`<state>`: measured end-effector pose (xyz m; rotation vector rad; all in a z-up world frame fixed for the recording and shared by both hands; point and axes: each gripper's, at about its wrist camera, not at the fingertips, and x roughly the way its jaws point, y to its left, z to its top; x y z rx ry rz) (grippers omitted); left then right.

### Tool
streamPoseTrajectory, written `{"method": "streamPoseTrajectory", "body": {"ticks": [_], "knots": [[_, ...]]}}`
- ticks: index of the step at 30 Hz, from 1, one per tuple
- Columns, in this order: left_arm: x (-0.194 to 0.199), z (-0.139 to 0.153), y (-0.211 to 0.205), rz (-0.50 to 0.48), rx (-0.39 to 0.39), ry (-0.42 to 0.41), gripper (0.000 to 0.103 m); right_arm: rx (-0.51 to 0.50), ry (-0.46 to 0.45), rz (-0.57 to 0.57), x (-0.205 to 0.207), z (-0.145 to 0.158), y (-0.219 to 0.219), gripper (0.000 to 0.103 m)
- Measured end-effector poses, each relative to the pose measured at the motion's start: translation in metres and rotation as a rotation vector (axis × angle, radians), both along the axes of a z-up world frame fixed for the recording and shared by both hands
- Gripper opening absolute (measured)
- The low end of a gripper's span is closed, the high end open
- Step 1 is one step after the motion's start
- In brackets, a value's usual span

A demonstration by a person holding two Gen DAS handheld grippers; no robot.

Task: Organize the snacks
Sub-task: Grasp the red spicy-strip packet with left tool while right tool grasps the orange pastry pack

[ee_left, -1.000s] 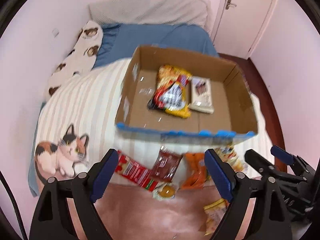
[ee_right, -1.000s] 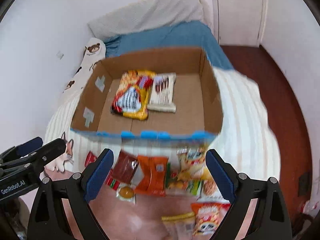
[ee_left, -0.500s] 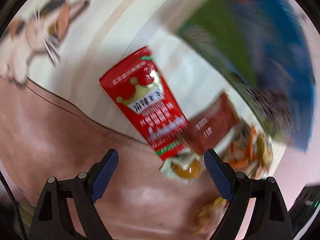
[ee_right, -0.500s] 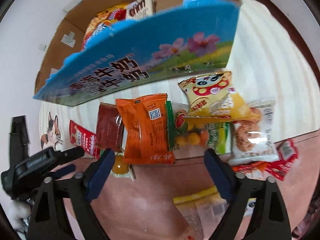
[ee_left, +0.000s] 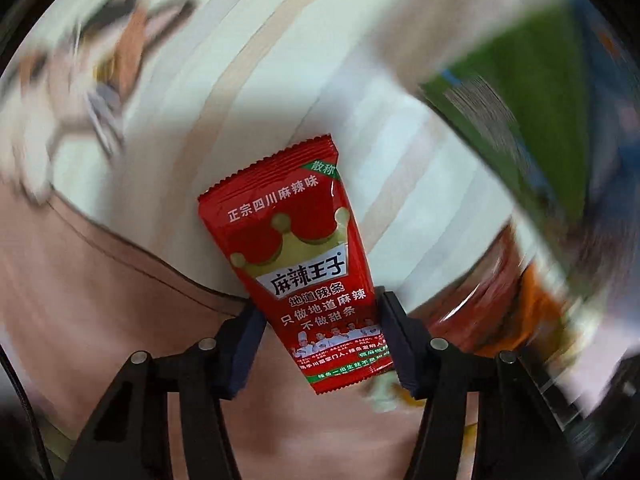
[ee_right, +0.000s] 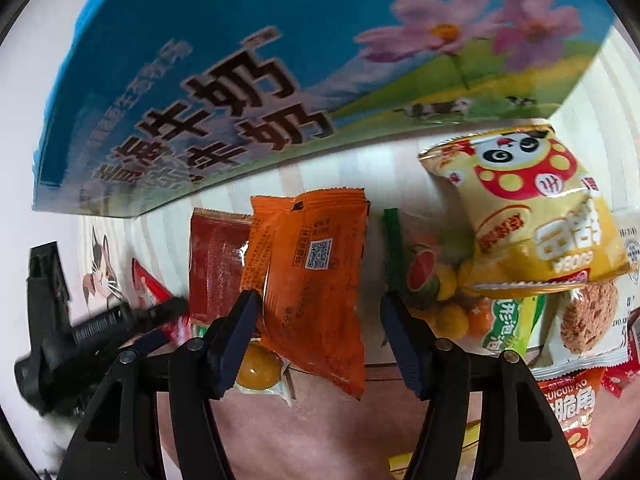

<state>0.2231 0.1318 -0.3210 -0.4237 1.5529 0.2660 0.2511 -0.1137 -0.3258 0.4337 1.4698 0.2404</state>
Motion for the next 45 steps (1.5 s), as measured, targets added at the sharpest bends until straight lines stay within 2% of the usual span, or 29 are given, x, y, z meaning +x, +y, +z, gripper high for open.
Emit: {"method": "streamPoseTrajectory", "body": {"ticks": [2,4,5,7,10,11,14,16,18,19,20,22,25,29,34,36,38,42,44,45], "knots": [[-0.008,0.002,-0.010,-0.165,0.115,0.027,0.055,0.004,0.015,0.006,0.000,-0.002,0.005,0.066],[-0.019,-0.002,-0.019,-0.302,0.188,0.060,0.055,0.009,0.025,0.001,0.001,-0.007,0.010,0.066],[-0.025,-0.005,-0.021,-0.346,0.220,0.082,0.055,0.007,0.031,0.001,0.003,-0.009,0.012,0.066],[-0.033,-0.010,-0.022,-0.386,0.233,0.097,0.057,-0.010,0.039,0.013,0.006,-0.013,0.021,0.066],[-0.043,-0.015,-0.018,-0.330,0.188,0.101,0.060,-0.086,0.036,0.081,0.001,-0.012,0.037,0.048],[-0.048,-0.017,-0.015,-0.302,0.169,0.101,0.062,-0.095,0.035,0.111,-0.002,-0.011,0.042,0.045],[-0.053,-0.016,0.004,-0.188,0.080,0.088,0.068,-0.107,0.029,0.192,-0.018,-0.008,0.049,0.044],[-0.062,-0.019,0.012,-0.134,0.036,0.077,0.068,-0.085,0.069,0.222,-0.030,-0.012,0.045,0.044],[-0.072,-0.021,0.020,-0.083,0.010,0.056,0.068,-0.059,0.111,0.217,-0.040,-0.016,0.036,0.047],[-0.075,-0.021,0.022,-0.059,0.001,0.050,0.068,-0.051,0.118,0.192,-0.046,-0.017,0.028,0.055],[-0.080,-0.022,0.025,-0.031,-0.008,0.043,0.068,-0.057,0.115,0.173,-0.048,-0.016,0.023,0.068],[-0.092,-0.023,0.030,0.004,-0.014,0.031,0.068,-0.086,0.096,0.106,-0.054,-0.011,0.006,0.076],[-0.089,-0.025,0.031,-0.006,0.001,0.034,0.068,-0.063,0.071,0.020,-0.054,0.002,-0.004,0.076],[-0.075,-0.025,0.029,-0.027,0.022,0.051,0.068,-0.047,0.056,-0.016,-0.052,0.013,0.006,0.076],[-0.051,-0.031,0.005,-0.037,0.037,0.061,0.068,-0.052,0.108,-0.093,-0.042,-0.008,0.027,0.076],[-0.044,-0.035,0.000,-0.048,0.039,0.070,0.068,-0.090,0.136,-0.106,-0.039,-0.021,0.031,0.076],[-0.040,-0.034,-0.002,-0.047,0.035,0.074,0.068,-0.117,0.148,-0.089,-0.038,-0.030,0.038,0.063],[-0.019,-0.035,-0.003,-0.054,0.035,0.072,0.068,-0.148,0.117,0.020,-0.039,-0.030,0.046,0.061],[-0.017,-0.030,-0.003,-0.078,0.040,0.068,0.068,-0.170,0.119,0.144,-0.041,-0.029,0.054,0.061],[-0.023,-0.023,-0.001,-0.094,0.036,0.070,0.063,-0.179,0.124,0.204,-0.044,-0.030,0.060,0.061]]}}
